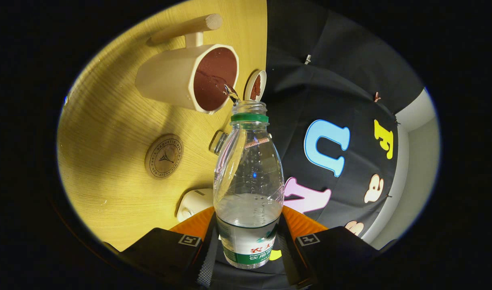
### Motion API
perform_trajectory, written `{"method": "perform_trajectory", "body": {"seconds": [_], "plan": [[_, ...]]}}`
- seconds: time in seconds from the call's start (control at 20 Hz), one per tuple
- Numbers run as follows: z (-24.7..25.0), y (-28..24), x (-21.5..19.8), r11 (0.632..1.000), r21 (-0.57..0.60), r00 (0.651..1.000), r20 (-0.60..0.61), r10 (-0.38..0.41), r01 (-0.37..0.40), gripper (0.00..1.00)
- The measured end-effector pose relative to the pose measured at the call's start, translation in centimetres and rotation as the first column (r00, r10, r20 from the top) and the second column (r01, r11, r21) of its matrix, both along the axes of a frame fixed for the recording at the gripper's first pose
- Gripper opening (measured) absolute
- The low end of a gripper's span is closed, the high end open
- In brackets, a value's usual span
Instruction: Take the bottle from table, then pour the juice into the cup, finally place the bottle on the coaster
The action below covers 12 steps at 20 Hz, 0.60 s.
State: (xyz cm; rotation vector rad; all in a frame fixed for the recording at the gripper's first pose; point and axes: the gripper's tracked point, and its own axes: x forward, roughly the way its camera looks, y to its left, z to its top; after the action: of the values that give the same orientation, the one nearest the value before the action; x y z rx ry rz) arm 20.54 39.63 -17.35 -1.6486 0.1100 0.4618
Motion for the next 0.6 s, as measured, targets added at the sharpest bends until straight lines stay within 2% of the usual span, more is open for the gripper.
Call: {"method": "perform_trajectory", "body": {"seconds": [0.4,0.6], "plan": [[0.8,0.4,0.3,0.997,-0.057,0.999,0.011,0.052,-0.052,0.71],[1.2,0.7,0.5,0.989,-0.111,0.994,0.021,0.103,-0.100,0.71]]}}
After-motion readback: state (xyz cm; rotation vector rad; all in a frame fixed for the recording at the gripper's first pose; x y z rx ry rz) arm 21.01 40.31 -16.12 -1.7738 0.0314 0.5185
